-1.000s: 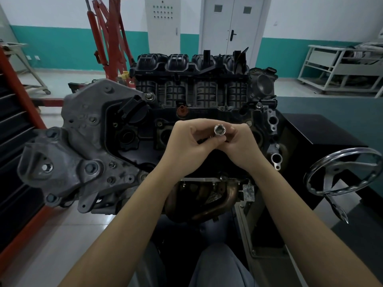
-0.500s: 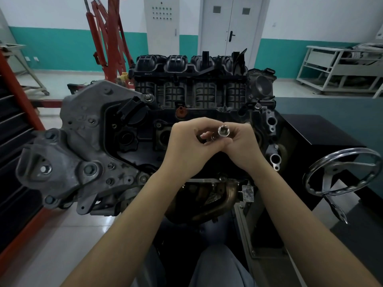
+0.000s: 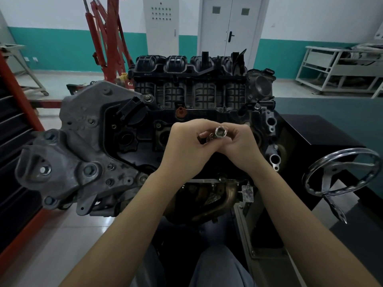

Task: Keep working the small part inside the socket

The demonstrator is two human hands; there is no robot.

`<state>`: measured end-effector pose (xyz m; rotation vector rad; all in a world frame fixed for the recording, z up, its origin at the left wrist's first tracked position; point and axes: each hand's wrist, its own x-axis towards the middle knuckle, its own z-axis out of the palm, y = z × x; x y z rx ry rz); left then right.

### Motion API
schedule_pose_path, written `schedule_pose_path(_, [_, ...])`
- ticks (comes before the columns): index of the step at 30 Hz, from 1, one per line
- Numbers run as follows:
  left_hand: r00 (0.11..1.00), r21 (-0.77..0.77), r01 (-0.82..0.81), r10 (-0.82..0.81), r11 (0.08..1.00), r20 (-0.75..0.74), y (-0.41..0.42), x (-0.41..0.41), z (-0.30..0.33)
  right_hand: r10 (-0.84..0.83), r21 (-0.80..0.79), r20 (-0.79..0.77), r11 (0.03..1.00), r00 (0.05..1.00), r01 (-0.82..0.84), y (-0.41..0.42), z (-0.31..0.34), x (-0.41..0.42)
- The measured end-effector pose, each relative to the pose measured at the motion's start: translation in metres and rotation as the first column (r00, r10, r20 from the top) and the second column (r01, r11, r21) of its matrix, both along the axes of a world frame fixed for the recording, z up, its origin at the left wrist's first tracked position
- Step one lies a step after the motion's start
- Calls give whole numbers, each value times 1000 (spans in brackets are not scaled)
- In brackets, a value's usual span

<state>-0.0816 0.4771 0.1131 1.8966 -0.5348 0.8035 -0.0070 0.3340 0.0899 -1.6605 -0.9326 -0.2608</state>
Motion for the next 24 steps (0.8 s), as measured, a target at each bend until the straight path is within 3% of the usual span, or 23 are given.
schedule_pose_path(6, [951,-159,275,-292,948,-99,3,-1,1,-8,13,0,1000,1000,8,2,3,-6])
schedule_pose_path(11, [995,-81,67,-73,994,-74,3,1,1,-14,44,-27,999,1000,15,1,0,-1])
schedule_pose_path(17, [963,-198,215,-241,956,-117,2,-1,5,8,40,-9,999,1000,-8,2,3,-7])
schedule_pose_path(24, [994,-120,71,-80,990,-77,-2,-1,3,-17,29,5,999,1000,17,1,1,-2])
